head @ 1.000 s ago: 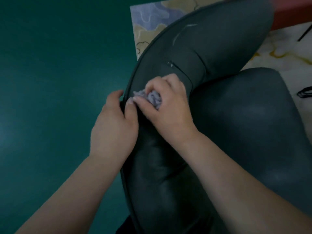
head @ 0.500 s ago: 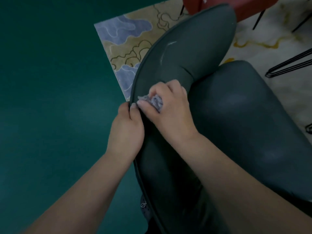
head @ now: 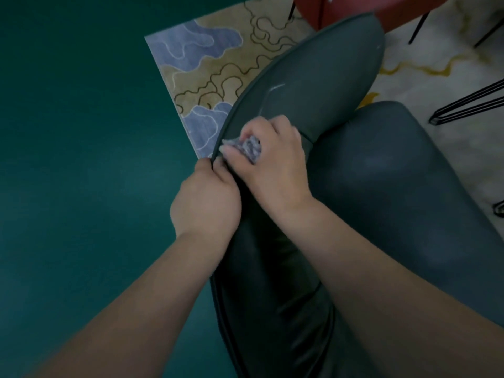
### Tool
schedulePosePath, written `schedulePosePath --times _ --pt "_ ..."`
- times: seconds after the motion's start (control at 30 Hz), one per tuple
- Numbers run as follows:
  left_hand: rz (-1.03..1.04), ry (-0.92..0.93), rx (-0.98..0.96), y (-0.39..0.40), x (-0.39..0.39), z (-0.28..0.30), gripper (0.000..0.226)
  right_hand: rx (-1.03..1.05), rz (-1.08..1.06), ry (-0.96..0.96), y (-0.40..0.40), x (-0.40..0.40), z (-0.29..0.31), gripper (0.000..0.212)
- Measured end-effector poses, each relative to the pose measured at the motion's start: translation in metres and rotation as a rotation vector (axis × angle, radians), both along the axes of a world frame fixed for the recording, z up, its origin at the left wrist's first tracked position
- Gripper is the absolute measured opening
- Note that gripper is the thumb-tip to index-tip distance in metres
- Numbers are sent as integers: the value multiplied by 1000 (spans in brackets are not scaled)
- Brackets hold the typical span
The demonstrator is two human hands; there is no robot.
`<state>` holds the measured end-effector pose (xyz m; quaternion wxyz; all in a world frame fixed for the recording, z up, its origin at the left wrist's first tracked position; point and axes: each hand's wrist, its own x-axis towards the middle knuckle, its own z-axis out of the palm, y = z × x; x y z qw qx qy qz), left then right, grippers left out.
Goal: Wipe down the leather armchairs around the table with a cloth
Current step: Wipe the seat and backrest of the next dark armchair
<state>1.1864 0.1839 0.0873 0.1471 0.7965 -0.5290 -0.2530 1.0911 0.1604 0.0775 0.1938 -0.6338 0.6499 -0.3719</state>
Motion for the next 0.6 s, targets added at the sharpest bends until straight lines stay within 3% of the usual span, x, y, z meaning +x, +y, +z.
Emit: schedulePosePath --times 0.07,0.2,0.3,0.37,0.47,0.6 --pt "6 -32 -16 3 -2 0 28 14 -5 26 1 -13 -12 26" --pt "0 -42 -38 5 -2 -2 34 199 -178 -193 16 -57 -31 22" --pt "-15 -46 -48 5 -3 -2 45 144 -185 -246 11 -50 -20 20" --pt "-17 -44 -51 4 -2 -2 46 59 -66 -230 -2 -27 -4 21" --pt "-10 -40 -45 3 -2 -2 42 6 94 -29 -9 -8 0 24" --pt "-9 -7 -42 3 -2 -4 44 90 -43 -48 1 -55 -34 23"
